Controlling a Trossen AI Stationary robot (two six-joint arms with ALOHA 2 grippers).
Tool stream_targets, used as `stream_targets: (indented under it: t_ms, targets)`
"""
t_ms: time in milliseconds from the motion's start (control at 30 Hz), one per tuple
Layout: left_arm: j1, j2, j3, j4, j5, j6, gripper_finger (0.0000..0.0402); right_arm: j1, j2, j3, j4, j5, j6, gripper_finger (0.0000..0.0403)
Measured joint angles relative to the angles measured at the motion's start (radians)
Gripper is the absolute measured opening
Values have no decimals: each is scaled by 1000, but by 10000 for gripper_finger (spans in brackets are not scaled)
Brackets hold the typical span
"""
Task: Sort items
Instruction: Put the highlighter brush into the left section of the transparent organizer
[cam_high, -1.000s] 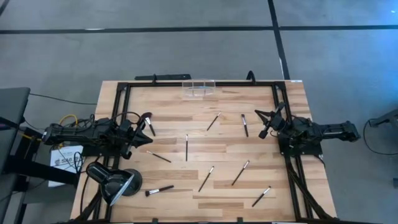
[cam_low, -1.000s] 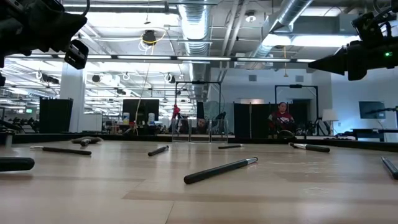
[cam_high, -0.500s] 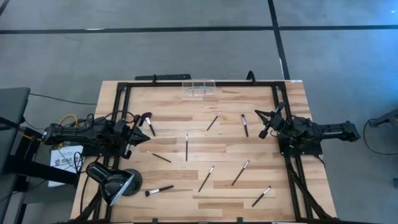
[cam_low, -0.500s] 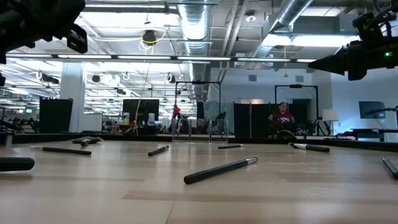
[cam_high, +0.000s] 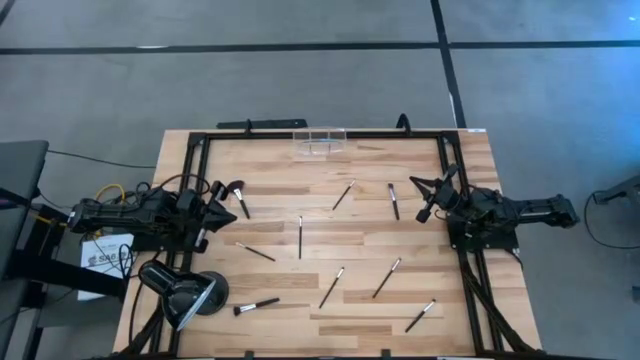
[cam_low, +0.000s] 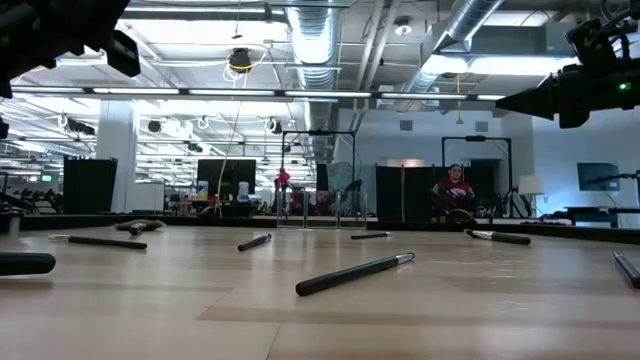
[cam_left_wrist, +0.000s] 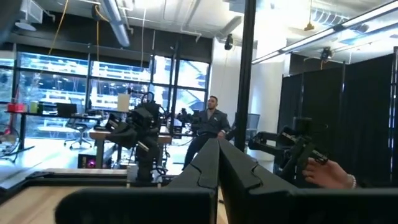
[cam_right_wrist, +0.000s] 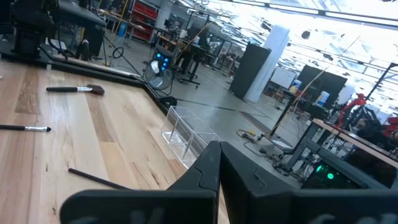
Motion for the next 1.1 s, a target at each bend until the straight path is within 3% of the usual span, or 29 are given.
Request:
stream_targets:
  t_ms: [100,433,600,800,933,1100]
  targets:
    - [1,0,0,4,-9,1,4,0,0,0,0,0,0,0]
    - [9,0,0,26,-321,3,4,-9,0,0,9,7,-35,0]
    - [8,17,0,22,-346,-13,4,-9,0,0,2,3,-59,0]
    - [8,155,0,19,-344,-84,4,-9,0,0,1,2,-39,0]
    - [8,256,0,43,-351,-109,4,-5,0,0,2,-6,154,0]
    - [8,352,0,114,-368,-2,9,-13,0,0,63,-8,476,0]
